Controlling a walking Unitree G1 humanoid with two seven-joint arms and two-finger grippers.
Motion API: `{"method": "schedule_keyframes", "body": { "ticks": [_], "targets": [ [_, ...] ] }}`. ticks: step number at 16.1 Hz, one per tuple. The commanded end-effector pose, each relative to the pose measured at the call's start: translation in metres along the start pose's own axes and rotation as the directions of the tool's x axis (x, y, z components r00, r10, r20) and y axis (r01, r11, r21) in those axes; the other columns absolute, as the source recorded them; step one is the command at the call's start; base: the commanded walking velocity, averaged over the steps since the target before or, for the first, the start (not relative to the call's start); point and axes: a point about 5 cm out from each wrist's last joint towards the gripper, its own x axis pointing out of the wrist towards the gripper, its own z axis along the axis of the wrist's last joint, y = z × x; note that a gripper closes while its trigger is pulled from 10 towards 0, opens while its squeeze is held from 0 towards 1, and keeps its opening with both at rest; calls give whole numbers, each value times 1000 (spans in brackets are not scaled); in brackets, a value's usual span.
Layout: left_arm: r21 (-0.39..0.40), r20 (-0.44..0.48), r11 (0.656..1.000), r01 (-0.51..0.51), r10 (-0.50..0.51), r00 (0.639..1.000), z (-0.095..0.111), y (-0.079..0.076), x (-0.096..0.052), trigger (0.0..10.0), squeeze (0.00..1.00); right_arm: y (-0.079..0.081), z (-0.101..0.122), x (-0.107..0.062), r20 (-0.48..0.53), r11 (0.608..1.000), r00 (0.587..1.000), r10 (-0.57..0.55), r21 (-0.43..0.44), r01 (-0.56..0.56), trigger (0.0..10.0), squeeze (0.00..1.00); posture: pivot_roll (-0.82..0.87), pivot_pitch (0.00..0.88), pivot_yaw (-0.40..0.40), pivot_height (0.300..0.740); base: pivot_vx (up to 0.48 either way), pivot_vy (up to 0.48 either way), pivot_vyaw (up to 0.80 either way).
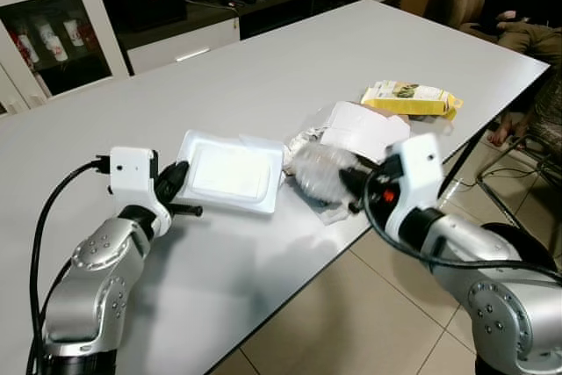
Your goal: Picking trash to rubbish bin
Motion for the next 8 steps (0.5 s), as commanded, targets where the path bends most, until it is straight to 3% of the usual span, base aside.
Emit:
{"method": "schedule_keyframes", "body": {
  "ticks": [1, 8],
  "targets": [
    [15, 44, 1000, 1, -2, 999, 11, -3, 0, 0, 0, -6, 6, 0, 40, 999, 998, -42, -11, 43, 0, 0, -51, 0, 11, 740, 0, 0, 0],
    [46, 44, 999, -3, 1, 999, 14, -14, 5, 0, 0, -16, 13, 4, 182, 985, 972, -150, -59, 163, 0, 0, -46, 0, 6, 740, 0, 0, 0]
  ]
}}
